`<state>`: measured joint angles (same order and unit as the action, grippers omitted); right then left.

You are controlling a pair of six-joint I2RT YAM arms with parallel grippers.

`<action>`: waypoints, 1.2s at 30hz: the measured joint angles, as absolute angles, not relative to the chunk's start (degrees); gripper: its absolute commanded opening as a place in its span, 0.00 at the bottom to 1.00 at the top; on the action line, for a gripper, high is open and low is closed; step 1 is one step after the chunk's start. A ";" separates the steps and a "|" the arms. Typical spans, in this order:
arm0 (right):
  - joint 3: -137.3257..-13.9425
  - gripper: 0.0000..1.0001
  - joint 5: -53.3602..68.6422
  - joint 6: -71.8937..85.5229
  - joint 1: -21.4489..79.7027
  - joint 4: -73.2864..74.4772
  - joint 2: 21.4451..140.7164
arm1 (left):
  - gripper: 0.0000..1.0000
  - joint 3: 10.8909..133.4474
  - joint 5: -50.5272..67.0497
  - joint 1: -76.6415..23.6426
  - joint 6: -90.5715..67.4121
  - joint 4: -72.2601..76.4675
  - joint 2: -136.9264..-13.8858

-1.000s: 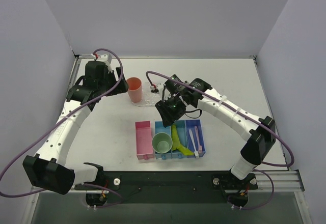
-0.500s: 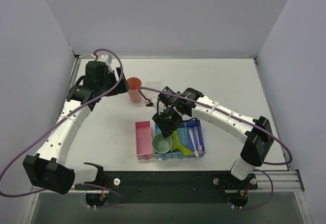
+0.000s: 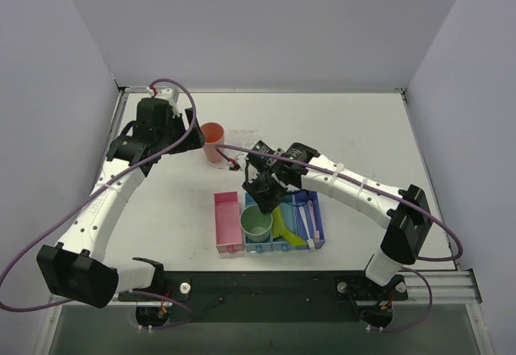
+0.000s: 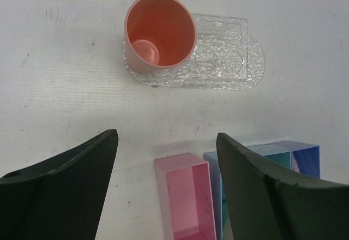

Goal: Prepare toiletry sets of a toothbrush and toothpaste on the tray

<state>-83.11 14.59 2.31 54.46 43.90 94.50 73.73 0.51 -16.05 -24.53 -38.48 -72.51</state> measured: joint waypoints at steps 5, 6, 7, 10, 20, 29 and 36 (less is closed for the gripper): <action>-83.11 0.00 13.76 1.98 54.48 43.94 94.50 | 0.83 73.73 0.51 -16.03 -24.32 -38.46 -72.53; -83.11 0.00 13.72 1.96 54.48 43.94 94.50 | 0.83 73.73 0.51 -16.03 -24.29 -38.48 -72.53; -83.11 0.00 13.67 1.98 54.46 43.99 94.50 | 0.83 73.71 0.49 -16.05 -24.27 -38.46 -72.53; -83.15 0.00 13.63 2.02 54.48 44.03 94.48 | 0.83 73.71 0.51 -16.03 -24.16 -38.46 -72.53; -86.19 0.00 13.80 2.35 54.46 46.52 93.54 | 0.83 73.32 -0.16 -16.03 -23.64 -38.46 -72.53; -88.86 0.00 13.93 2.94 54.46 49.84 90.56 | 0.83 73.30 -0.19 -16.03 -23.44 -38.46 -72.53; -90.74 0.00 13.96 4.62 52.82 51.68 88.95 | 0.83 73.30 -0.91 -16.03 -23.29 -38.39 -72.53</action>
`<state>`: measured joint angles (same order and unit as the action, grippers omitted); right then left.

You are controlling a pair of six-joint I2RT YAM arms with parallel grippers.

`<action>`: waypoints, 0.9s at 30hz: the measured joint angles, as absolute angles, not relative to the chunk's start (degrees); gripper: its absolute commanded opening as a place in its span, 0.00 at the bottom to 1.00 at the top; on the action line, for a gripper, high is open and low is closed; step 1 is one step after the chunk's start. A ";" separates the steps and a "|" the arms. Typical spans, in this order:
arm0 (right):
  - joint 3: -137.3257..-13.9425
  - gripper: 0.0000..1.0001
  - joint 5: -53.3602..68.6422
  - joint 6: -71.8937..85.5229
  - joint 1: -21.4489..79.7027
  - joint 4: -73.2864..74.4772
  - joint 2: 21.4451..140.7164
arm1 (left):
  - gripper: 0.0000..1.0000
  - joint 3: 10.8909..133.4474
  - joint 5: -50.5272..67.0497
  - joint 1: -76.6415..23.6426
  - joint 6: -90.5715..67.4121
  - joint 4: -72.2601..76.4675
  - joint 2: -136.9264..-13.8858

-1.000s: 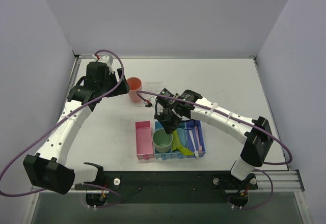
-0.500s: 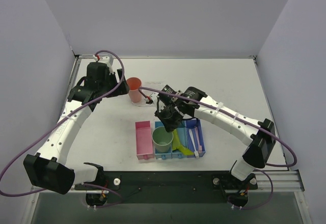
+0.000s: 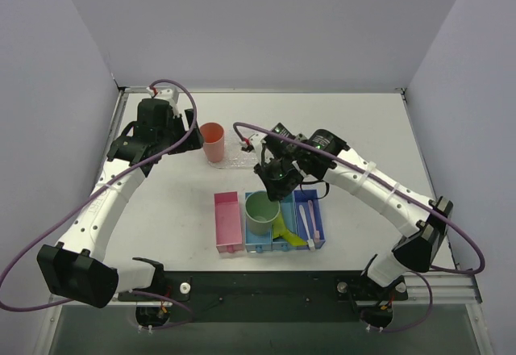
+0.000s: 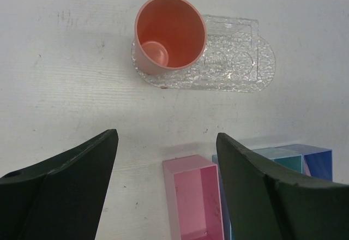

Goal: Prepare toiletry sets of a toothbrush and toothpaste on the tray

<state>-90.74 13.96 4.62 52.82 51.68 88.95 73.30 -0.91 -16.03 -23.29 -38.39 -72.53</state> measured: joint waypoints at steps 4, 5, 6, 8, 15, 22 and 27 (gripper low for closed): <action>-92.62 0.00 13.93 6.24 49.04 52.07 88.53 | 0.84 73.30 -1.69 -15.99 -23.27 -37.93 -72.51; -93.34 0.00 13.98 6.74 47.72 52.16 88.42 | 0.84 73.30 -1.76 -15.97 -23.27 -37.58 -72.51; -94.06 0.00 13.93 7.40 46.50 52.16 88.29 | 0.83 73.30 -1.80 -15.92 -23.27 -37.06 -72.51; -95.68 0.00 13.67 8.27 43.97 52.18 88.07 | 0.84 73.30 -1.96 -15.81 -23.27 -35.88 -72.34; -101.45 0.00 10.76 11.68 37.08 52.34 87.96 | 0.84 73.30 -3.01 -15.16 -22.85 -32.80 -69.84; -104.84 0.00 9.32 14.63 27.44 52.21 89.34 | 0.84 73.23 -3.42 -14.90 -22.24 -30.83 -67.70; -105.19 0.00 7.70 16.69 22.35 51.70 91.83 | 0.84 72.42 -4.10 -14.83 -21.69 -30.13 -66.87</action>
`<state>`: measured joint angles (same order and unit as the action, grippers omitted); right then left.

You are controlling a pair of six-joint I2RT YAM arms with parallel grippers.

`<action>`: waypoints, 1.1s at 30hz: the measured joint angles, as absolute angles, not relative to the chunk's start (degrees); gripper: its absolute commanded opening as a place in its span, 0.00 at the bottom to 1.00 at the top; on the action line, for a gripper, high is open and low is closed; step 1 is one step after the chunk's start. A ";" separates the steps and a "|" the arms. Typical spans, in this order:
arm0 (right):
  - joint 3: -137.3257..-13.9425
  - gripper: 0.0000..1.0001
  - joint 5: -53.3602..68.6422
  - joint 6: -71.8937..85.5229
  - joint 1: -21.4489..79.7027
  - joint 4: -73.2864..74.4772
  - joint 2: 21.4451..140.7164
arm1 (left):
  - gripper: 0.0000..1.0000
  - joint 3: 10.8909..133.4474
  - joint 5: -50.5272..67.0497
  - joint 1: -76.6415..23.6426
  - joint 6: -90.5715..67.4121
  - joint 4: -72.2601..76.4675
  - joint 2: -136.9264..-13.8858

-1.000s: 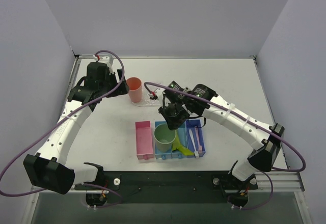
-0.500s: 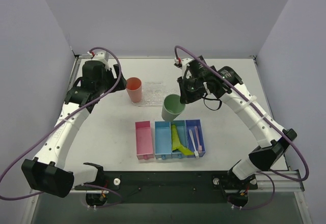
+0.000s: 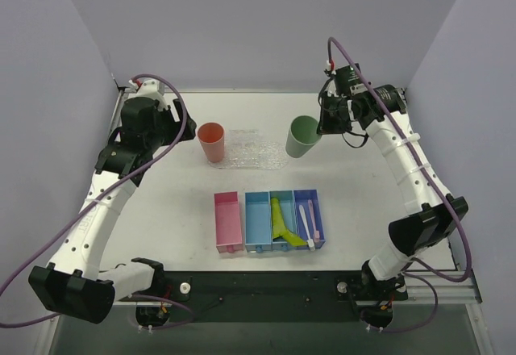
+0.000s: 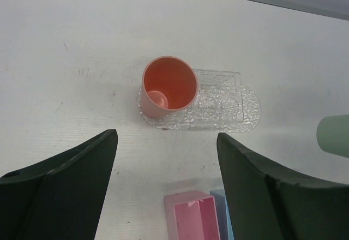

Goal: Prepare toiletry sets of a toothbrush and toothpaste on the tray

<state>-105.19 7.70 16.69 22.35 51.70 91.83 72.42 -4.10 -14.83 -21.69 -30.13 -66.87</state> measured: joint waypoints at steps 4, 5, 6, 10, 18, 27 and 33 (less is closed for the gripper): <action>-105.41 0.00 5.87 18.26 20.71 50.15 94.59 | 0.84 72.34 -4.23 -14.81 -21.50 -29.98 -66.92; -105.56 0.00 5.56 18.59 20.58 49.76 95.37 | 0.84 72.34 -4.23 -14.79 -21.37 -29.82 -66.94; -105.69 0.00 5.34 18.92 20.47 49.25 96.16 | 0.84 72.34 -4.23 -14.79 -21.28 -29.74 -66.96; -107.07 0.00 5.39 19.99 20.27 47.05 99.77 | 0.84 72.23 -4.25 -14.79 -20.67 -29.69 -66.89; -110.72 0.00 5.43 21.43 21.17 43.88 106.96 | 0.84 70.11 -4.43 -14.76 -20.27 -30.13 -63.33; -112.79 0.00 5.78 23.86 22.46 43.07 111.98 | 0.84 68.05 -4.03 -14.46 -20.53 -30.17 -61.60; -114.19 0.00 5.76 25.06 23.00 43.62 115.74 | 0.84 68.05 -4.05 -14.44 -20.49 -30.15 -61.63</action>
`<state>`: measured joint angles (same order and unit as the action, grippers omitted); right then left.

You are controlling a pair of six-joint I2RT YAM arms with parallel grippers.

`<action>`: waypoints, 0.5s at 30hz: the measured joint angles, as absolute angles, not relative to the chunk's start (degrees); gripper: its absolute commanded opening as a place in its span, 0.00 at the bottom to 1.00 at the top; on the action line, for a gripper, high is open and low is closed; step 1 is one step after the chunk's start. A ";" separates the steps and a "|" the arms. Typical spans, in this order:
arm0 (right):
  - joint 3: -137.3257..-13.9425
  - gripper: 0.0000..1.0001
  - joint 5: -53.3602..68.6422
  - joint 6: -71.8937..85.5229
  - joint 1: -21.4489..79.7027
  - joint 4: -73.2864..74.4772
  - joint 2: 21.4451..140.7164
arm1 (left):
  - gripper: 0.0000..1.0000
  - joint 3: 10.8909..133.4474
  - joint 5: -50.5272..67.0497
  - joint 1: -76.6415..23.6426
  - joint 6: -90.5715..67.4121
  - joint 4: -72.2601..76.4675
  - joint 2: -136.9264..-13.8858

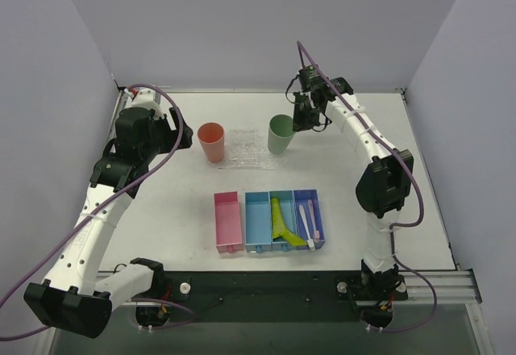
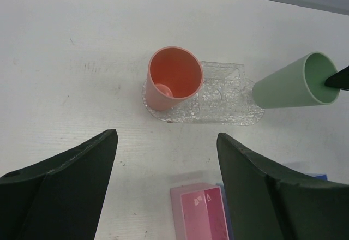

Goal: Prepare toiletry sets of a toothbrush and toothpaste on the tray

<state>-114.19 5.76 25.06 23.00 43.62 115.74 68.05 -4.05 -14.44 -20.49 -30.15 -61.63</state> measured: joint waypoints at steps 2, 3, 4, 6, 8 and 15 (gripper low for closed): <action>-114.83 0.00 5.58 25.34 23.22 44.12 116.62 | 0.84 68.05 -4.05 -14.46 -20.51 -30.15 -61.65; -115.61 0.00 5.28 25.39 23.40 44.51 117.16 | 0.84 68.05 -4.05 -14.46 -20.51 -30.17 -61.69; -116.14 0.00 5.10 25.45 23.57 44.66 117.64 | 0.84 68.05 -4.05 -14.46 -20.53 -30.15 -61.76; -117.69 0.00 4.47 25.47 23.99 45.39 118.63 | 0.84 68.05 -4.08 -14.46 -20.53 -30.17 -61.95; -118.56 0.00 4.03 25.47 24.34 45.71 119.15 | 0.84 68.05 -4.10 -14.44 -20.53 -30.20 -62.11; -120.40 0.00 2.48 25.50 24.99 48.64 120.27 | 0.84 68.05 -4.32 -14.39 -20.53 -30.17 -62.24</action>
